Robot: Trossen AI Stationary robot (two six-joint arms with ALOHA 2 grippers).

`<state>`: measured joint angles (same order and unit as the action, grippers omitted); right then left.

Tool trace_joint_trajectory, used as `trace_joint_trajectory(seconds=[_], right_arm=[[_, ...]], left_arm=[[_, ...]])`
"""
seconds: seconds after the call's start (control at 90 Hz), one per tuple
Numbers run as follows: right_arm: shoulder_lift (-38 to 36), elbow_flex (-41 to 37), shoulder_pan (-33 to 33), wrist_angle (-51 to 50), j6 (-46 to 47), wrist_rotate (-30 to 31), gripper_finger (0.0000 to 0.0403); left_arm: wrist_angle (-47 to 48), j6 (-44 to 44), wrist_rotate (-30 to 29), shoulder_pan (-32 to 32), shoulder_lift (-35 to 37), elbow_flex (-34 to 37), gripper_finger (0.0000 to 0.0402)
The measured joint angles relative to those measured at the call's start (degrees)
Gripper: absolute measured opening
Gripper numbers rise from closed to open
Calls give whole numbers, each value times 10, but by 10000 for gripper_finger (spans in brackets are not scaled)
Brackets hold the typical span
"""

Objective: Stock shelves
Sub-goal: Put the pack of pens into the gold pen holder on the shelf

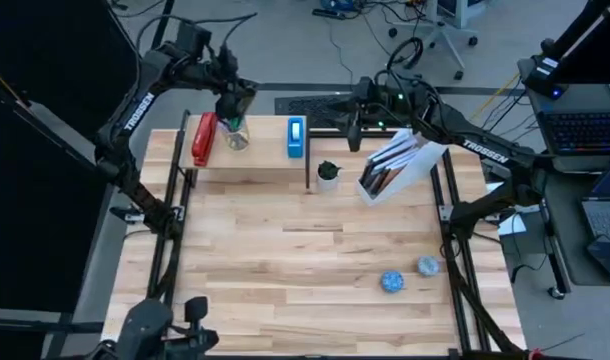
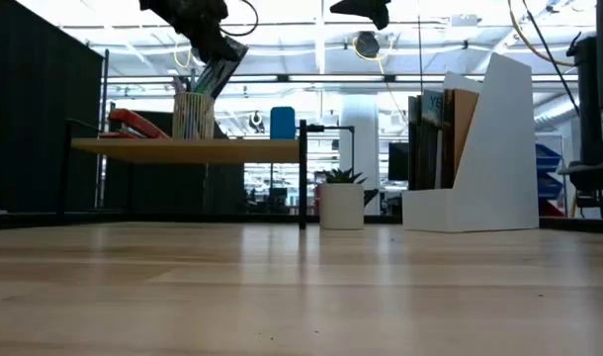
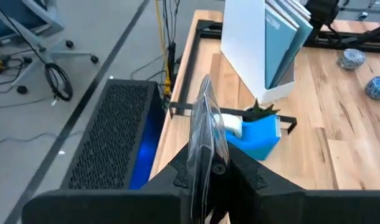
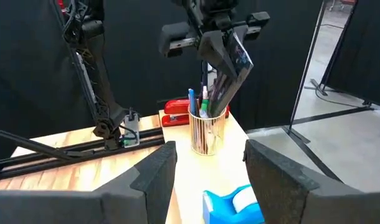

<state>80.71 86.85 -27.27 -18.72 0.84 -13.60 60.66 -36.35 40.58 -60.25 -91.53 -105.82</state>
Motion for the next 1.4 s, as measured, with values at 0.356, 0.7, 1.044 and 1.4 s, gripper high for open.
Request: trace_joint_trajectory(seconds=[0.356, 0.7, 1.044, 1.4], right_arm=[[0, 0, 0, 0, 0, 0, 176], [0, 0, 0, 0, 0, 0, 176], [0, 0, 0, 0, 0, 0, 176], [0, 0, 0, 0, 0, 0, 176]], left_arm=[[1, -2, -5, 0, 0, 18, 29], [27, 0, -18, 1, 0, 28, 50], [30, 0, -44, 3, 0, 28, 54], [33, 2, -76, 3, 0, 28, 54]])
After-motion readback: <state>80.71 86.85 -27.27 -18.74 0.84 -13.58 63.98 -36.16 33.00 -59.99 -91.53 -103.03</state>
